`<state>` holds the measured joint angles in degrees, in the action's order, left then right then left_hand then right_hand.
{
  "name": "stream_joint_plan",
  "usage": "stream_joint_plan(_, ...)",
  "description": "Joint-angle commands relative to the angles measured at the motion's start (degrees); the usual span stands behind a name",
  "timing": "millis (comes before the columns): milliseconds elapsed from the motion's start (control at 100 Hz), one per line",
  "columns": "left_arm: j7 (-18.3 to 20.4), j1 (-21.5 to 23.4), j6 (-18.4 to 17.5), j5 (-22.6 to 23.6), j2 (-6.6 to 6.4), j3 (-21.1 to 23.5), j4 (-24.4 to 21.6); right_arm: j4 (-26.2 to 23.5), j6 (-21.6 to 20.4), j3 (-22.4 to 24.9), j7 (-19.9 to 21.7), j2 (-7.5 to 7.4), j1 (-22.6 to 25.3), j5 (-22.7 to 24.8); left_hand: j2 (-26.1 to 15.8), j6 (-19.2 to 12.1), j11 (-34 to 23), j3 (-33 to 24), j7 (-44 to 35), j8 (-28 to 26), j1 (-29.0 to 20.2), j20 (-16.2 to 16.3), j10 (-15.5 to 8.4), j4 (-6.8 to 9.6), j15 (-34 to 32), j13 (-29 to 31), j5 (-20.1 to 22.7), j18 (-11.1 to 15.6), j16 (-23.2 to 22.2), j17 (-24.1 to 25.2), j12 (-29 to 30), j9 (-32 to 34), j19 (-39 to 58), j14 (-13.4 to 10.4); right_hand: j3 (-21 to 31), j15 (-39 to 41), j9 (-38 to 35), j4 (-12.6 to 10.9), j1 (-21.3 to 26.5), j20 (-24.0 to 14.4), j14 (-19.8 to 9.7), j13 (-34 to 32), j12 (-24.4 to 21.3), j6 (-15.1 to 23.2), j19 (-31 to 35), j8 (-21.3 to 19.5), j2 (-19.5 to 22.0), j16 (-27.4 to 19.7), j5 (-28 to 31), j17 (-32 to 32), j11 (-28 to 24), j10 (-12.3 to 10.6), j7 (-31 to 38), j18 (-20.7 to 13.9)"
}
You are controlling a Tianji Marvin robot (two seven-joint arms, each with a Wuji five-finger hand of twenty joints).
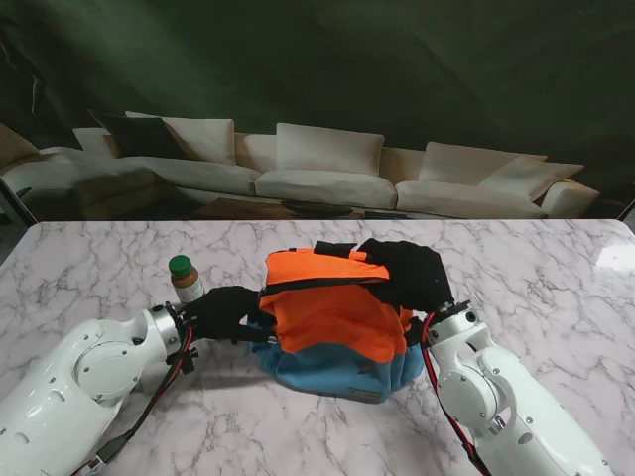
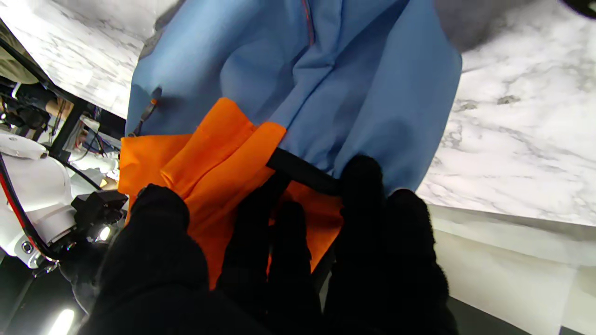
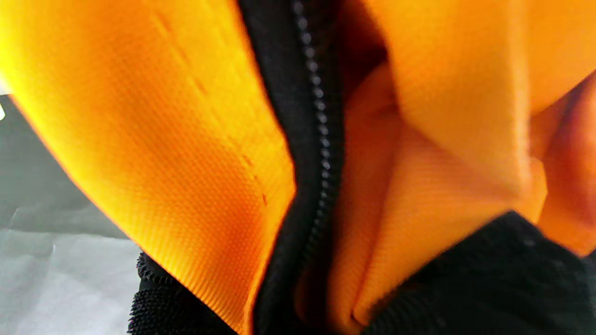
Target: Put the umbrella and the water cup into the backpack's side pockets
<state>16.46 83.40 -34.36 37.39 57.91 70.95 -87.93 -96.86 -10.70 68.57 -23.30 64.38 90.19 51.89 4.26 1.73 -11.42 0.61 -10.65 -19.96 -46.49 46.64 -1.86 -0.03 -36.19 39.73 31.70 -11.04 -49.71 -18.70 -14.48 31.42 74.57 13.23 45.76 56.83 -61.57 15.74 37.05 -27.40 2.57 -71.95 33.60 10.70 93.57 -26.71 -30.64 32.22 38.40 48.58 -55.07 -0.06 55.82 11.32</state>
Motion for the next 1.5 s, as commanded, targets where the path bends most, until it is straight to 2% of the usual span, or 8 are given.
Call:
stream_joint_plan(0, 1.1, -0.3, -0.4, 0.8, -0.14, -0.3, -0.2, 0.4, 0.2, -0.3, 0.4, 0.21, 0.3, 0.0, -2.0, -5.0, -0.3, 1.1, -0.3, 0.3, 1.1, -0.3, -0.3, -1.36, 1.3, -0.4, 2.3, 0.1, 0.9, 0.8, 0.7, 2.1, -0.4, -0.6, 3.5, 2.1, 1.2, -2.7, 8.3, 0.1, -1.7, -2.3, -0.1, 10.0, 1.8, -2.6, 7.0, 0.4, 1.0, -0.5, -2.8, -1.2, 6.5, -2.0)
stream_joint_plan(150, 1.6, 0.7, -0.6, 2.9, -0.39, 1.5, -0.9, 0.3, 0.3, -0.3, 0.7, 0.18, 0.4, 0.0, -2.6, 0.5, -5.4, 1.0, -12.3, -6.7, -0.2, 0.4, 6.2, -1.15, -0.5, 2.5, 15.3, -1.9, 0.8, 0.2, -4.5, 16.3, -0.5, 1.0, 3.4, 2.1, 1.2, -2.7, 8.3, 0.1, -1.7, -2.3, -0.1, 10.0, 1.7, -2.6, 7.0, 0.4, 1.0, -0.5, -2.9, -1.2, 6.5, -2.0)
stream_joint_plan(400, 2.1, 3.3, -0.4, 4.5, -0.52, 5.9, -3.0, 0.5, 0.5, -0.3, 1.1, 0.15, 0.1, -0.1, -2.9, 3.6, -13.8, 0.9, -26.2, -15.1, -1.1, 1.1, 10.1, -1.04, -7.0, 5.9, 19.5, -3.2, -2.3, -1.6, -15.0, 23.5, 2.4, 2.0, 3.4, 2.1, 1.3, -2.8, 8.4, 0.0, -1.6, -2.2, -0.2, 10.0, 1.7, -2.6, 7.1, 0.5, 1.0, -0.5, -2.9, -1.2, 6.5, -1.9)
stream_joint_plan(490, 0.7, 4.2, -1.2, 5.5, -0.31, 7.1, -3.6, 0.5, 0.5, -0.3, 1.1, 0.13, 0.1, -0.1, -2.7, 3.2, -10.0, 0.9, -22.5, -13.1, -0.5, 0.4, 9.3, -1.05, -4.7, 4.0, 16.4, -2.4, -1.2, -0.7, -13.4, 20.3, 1.3, 1.4, 3.3, 2.1, 1.4, -2.8, 8.4, 0.0, -1.6, -2.2, -0.2, 10.0, 1.6, -2.5, 7.2, 0.5, 0.9, -0.6, -2.8, -1.2, 6.5, -1.9)
stream_joint_plan(660, -7.5, 6.7, -4.1, 10.1, 0.88, 10.1, -5.7, 0.6, 0.9, -0.4, 1.1, 0.18, 0.0, -0.2, -2.9, 1.9, -1.7, 1.1, -10.9, -9.1, 1.7, -8.4, 9.4, -1.12, 15.5, -9.7, 6.8, -2.0, 12.8, 12.4, -7.5, 7.0, -19.8, -1.3, 3.2, 2.0, 1.4, -2.8, 8.6, 0.0, -1.7, -2.1, -0.1, 10.1, 1.5, -2.6, 7.4, 0.5, 1.0, -0.7, -2.9, -1.2, 6.5, -1.9)
stream_joint_plan(800, -10.5, 8.8, -5.7, 12.2, 1.39, 13.7, -9.2, 0.5, 1.1, -0.5, 1.5, 0.19, 0.2, -0.6, -3.5, 2.0, 4.3, 1.3, -5.6, -8.3, 3.4, -12.0, 11.5, -1.15, 20.3, -14.8, 1.9, 0.5, 16.8, 13.7, -3.3, -5.1, -27.4, -0.9, 3.2, 2.0, 1.6, -2.8, 8.7, 0.0, -1.6, -2.0, -0.2, 9.9, 1.4, -2.5, 7.6, 0.5, 0.9, -0.8, -2.8, -1.1, 6.5, -1.9)
stream_joint_plan(1000, -9.5, 9.1, -6.2, 11.5, 1.47, 19.6, -13.0, 0.6, 1.6, -1.1, 1.5, 0.36, 0.3, -1.4, -4.2, 4.2, 11.6, 1.5, 7.4, -2.9, 11.2, -20.7, 13.5, -1.47, 27.2, -22.3, -15.7, 3.0, 26.3, 16.7, 4.6, -18.1, -41.2, 0.0, 3.1, 2.0, 1.6, -2.8, 8.9, -0.1, -1.5, -1.9, -0.1, 9.6, 1.3, -2.5, 7.7, 0.5, 0.9, -1.0, -2.8, -1.0, 6.5, -1.8)
stream_joint_plan(1490, -20.3, 8.6, -3.6, 20.4, 2.19, 29.2, -9.8, 0.8, 2.1, -1.8, 3.7, 0.1, -0.2, -1.8, -4.8, 4.0, 8.5, 1.1, 4.3, -3.3, 6.7, -21.2, 12.4, -1.14, 26.2, -22.1, -9.9, 1.9, 27.1, 16.6, 2.9, -10.4, -41.1, -1.9, 3.0, 1.9, 2.0, -3.0, 9.3, -0.2, -1.4, -1.5, -0.2, 8.9, 1.2, -2.6, 7.8, 0.5, 1.2, -1.3, -2.6, -0.7, 6.7, -1.5)
